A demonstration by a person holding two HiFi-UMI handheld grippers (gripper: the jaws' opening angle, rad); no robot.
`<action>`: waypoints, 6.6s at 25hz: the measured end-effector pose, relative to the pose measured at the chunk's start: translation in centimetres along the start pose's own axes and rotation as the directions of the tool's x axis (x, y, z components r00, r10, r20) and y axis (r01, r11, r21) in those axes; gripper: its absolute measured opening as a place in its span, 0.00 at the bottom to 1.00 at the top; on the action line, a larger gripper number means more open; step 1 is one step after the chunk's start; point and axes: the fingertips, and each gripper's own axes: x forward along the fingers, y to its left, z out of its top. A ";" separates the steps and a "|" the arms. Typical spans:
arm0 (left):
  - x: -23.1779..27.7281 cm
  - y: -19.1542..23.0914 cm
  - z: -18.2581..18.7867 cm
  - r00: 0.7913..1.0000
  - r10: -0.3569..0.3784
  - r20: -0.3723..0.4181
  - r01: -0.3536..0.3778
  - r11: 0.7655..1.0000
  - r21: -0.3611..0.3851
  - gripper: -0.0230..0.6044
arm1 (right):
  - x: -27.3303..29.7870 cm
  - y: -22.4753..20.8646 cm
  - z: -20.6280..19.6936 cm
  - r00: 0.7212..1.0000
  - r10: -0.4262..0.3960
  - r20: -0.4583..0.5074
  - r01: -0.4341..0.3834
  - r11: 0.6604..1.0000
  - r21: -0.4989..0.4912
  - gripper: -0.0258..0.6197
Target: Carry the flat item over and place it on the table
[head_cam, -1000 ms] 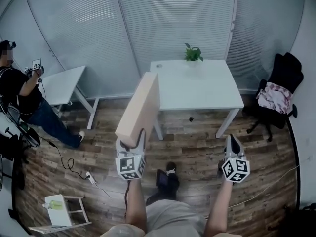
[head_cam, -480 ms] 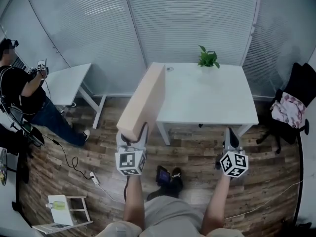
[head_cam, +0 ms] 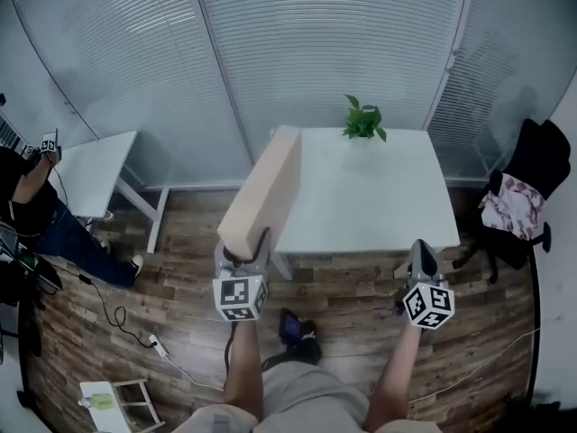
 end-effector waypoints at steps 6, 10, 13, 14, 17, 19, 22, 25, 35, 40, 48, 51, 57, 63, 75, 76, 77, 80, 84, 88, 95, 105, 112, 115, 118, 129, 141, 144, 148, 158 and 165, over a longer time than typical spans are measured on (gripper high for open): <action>4.6 1.2 1.0 0.999 -0.034 -0.015 0.034 0.999 -0.002 0.49 | 4.3 0.2 3.0 0.999 -0.013 0.047 0.013 1.000 -0.012 0.04; 5.8 1.6 1.6 0.999 -0.045 0.017 0.046 0.999 -0.026 0.49 | 6.1 1.2 3.1 0.999 -0.002 0.034 0.004 0.999 -0.051 0.04; 6.2 1.8 1.4 0.998 -0.050 0.023 0.051 0.998 -0.046 0.49 | 7.6 1.9 2.8 1.000 0.013 0.006 -0.012 0.997 -0.078 0.04; 6.2 1.8 1.2 0.998 -0.053 0.018 0.054 0.998 -0.045 0.49 | 7.9 2.2 2.7 1.000 0.018 0.001 -0.017 0.996 -0.082 0.04; 6.6 2.4 0.8 0.999 -0.046 0.007 0.046 0.998 -0.049 0.49 | 9.5 3.1 3.1 0.999 0.036 0.001 -0.036 0.995 -0.094 0.04; 6.7 3.0 0.7 0.999 -0.031 0.007 0.032 0.998 -0.051 0.49 | 10.9 3.8 3.2 0.998 0.061 -0.002 -0.061 0.993 -0.105 0.04; 6.6 3.6 0.6 1.000 -0.003 0.000 0.003 0.999 -0.048 0.49 | 13.1 4.5 3.0 0.995 0.099 -0.009 -0.099 0.989 -0.109 0.04; 7.2 4.1 0.6 0.999 0.041 -0.009 -0.042 0.998 -0.049 0.49 | 16.3 4.7 3.0 0.989 0.149 -0.021 -0.150 0.983 -0.106 0.04; 12.8 2.6 -2.9 0.971 0.231 -0.065 -0.240 0.953 -0.187 0.49 | 28.8 6.0 3.1 0.888 0.426 -0.172 -0.455 0.870 -0.193 0.04; 16.0 -0.8 -4.0 0.957 0.269 -0.113 -0.289 0.925 -0.245 0.49 | 33.4 6.6 2.4 0.813 0.534 -0.230 -0.573 0.805 -0.153 0.04; 20.7 -7.5 -6.4 0.967 0.233 -0.098 -0.251 0.832 -0.495 0.49 | 36.3 9.9 -1.5 0.655 0.676 -0.338 -0.743 0.658 -0.124 0.04; 21.3 -9.4 -9.1 0.960 0.251 -0.125 -0.273 0.734 -0.622 0.48 | 36.0 11.3 -2.6 0.606 0.715 -0.350 -0.785 0.609 -0.113 0.04; 21.9 -12.6 -15.5 0.942 0.286 -0.178 -0.300 0.473 -0.828 0.48 | 36.6 11.6 -7.1 0.539 0.687 -0.487 -0.840 0.483 -0.249 0.04; 20.6 -14.2 -21.0 0.917 0.324 -0.232 -0.331 0.293 -0.897 0.48 | 36.0 11.9 -11.5 0.469 0.641 -0.608 -0.883 0.345 -0.317 0.04; 24.6 -15.9 -26.4 0.927 0.325 -0.189 -0.220 0.061 -0.974 0.48 | 38.9 8.9 -19.0 0.387 0.567 -0.727 -0.921 0.269 -0.280 0.04; 24.8 -16.0 -26.7 0.927 0.324 -0.188 -0.213 0.044 -0.976 0.48 | 38.8 8.9 -19.8 0.377 0.557 -0.740 -0.926 0.243 -0.288 0.04; 24.9 -16.1 -27.0 0.926 0.326 -0.188 -0.207 0.024 -0.978 0.48 | 38.6 9.0 -20.5 0.363 0.551 -0.751 -0.932 0.223 -0.287 0.04; 24.8 -15.6 -27.7 0.922 0.337 -0.189 -0.195 -0.018 -0.981 0.48 | 37.9 10.2 -21.5 0.320 0.533 -0.783 -0.947 0.171 -0.270 0.04; 25.3 -15.6 -29.2 0.918 0.345 -0.194 -0.178 -0.079 -0.981 0.49 | 39.1 10.3 -22.9 0.284 0.484 -0.828 -0.959 0.143 -0.245 0.04; 25.9 -15.9 -30.0 0.916 0.349 -0.195 -0.174 -0.093 -0.980 0.49 | 41.0 10.1 -23.7 0.311 0.451 -0.836 -0.950 0.141 -0.278 0.04; 25.4 -15.5 -30.8 0.895 0.371 -0.247 -0.224 -0.105 -0.969 0.51 | 41.5 10.4 -24.5 0.263 0.492 -0.830 -0.963 0.192 -0.191 0.04; 25.2 -16.0 -31.6 0.865 0.382 -0.327 -0.295 -0.142 -0.945 0.56 | 41.6 10.7 -24.9 0.227 0.505 -0.833 -0.972 0.171 -0.161 0.04; 24.0 -15.3 -31.8 0.833 0.407 -0.374 -0.339 -0.157 -0.927 0.57 | 40.9 12.3 -24.8 0.216 0.509 -0.833 -0.976 0.144 -0.164 0.04; 22.9 -15.2 -31.4 0.822 0.410 -0.394 -0.358 -0.166 -0.919 0.58 | 40.3 12.8 -24.6 0.218 0.510 -0.832 -0.975 0.144 -0.168 0.04; 21.9 -14.9 -31.5 0.803 0.424 -0.418 -0.379 -0.179 -0.908 0.58 | 40.3 13.8 -24.5 0.225 0.520 -0.824 -0.974 0.128 -0.185 0.04; 21.5 -15.3 -32.0 0.789 0.419 -0.449 -0.410 -0.185 -0.893 0.58 | 41.1 13.8 -25.0 0.257 0.510 -0.821 -0.966 0.133 -0.220 0.04; 19.2 -14.6 -31.0 0.760 0.431 -0.486 -0.488 -0.115 -0.865 0.58 | 41.0 14.9 -25.5 0.304 0.499 -0.812 -0.952 0.182 -0.245 0.04; 19.6 -14.0 -30.0 0.757 0.439 -0.483 -0.533 -0.012 -0.846 0.58 | 41.3 15.0 -25.6 0.318 0.501 -0.805 -0.948 0.189 -0.257 0.04; 20.0 -13.5 -28.9 0.726 0.465 -0.506 -0.646 0.210 -0.734 0.58 | 41.7 14.9 -25.8 0.325 0.502 -0.801 -0.945 0.201 -0.258 0.04; 23.1 -14.9 -26.1 0.724 0.453 -0.520 -0.612 0.770 -0.181 0.57 | 41.3 14.9 -25.2 0.330 0.513 -0.793 -0.943 0.213 -0.255 0.04; 23.2 -15.9 -28.1 0.717 0.438 -0.543 -0.569 0.817 -0.092 0.55 | 41.2 14.8 -25.4 0.310 0.513 -0.801 -0.949 0.213 -0.231 0.04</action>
